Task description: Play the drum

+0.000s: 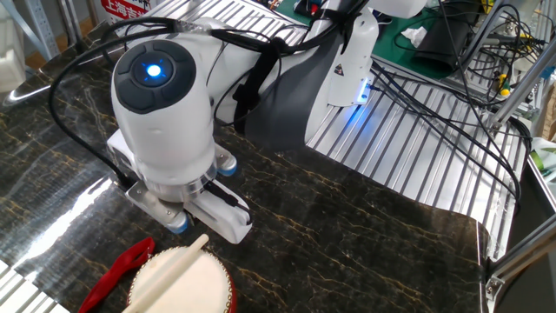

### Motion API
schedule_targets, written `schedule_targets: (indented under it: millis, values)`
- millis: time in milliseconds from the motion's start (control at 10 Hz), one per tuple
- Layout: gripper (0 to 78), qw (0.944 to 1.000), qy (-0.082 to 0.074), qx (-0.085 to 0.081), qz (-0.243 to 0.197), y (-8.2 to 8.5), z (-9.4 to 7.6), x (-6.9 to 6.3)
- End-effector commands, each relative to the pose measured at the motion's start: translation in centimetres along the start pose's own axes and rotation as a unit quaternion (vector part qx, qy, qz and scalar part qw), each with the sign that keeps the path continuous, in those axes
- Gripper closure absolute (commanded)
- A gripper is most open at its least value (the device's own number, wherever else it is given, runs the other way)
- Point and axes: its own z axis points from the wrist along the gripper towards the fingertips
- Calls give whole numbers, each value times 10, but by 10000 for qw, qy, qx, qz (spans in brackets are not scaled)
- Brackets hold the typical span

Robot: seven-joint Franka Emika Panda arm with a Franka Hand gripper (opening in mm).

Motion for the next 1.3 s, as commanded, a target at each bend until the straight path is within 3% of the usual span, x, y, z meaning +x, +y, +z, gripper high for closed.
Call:
schedule_targets:
  millis: [100, 200, 300, 400, 600, 700, 800, 900, 1300]
  values:
    - [764, 9977, -35, -118, -664, -3, -6, 11]
    - [764, 9978, 12, -110, -655, -5, -12, 21]
    - [764, 9978, 20, -108, -650, -5, -13, 23]
    - [764, 9985, -27, -95, -540, -8, -18, 37]
    - [764, 9983, -92, -189, -549, -32, -5, 59]
    - [764, 9983, -83, -213, -529, -38, -1, 63]
    - [764, 9989, -123, -173, -420, -58, 12, 78]
    - [764, 9988, -177, -178, -416, -68, 21, 85]
    - [764, 9997, -108, -166, -141, -80, 36, 105]
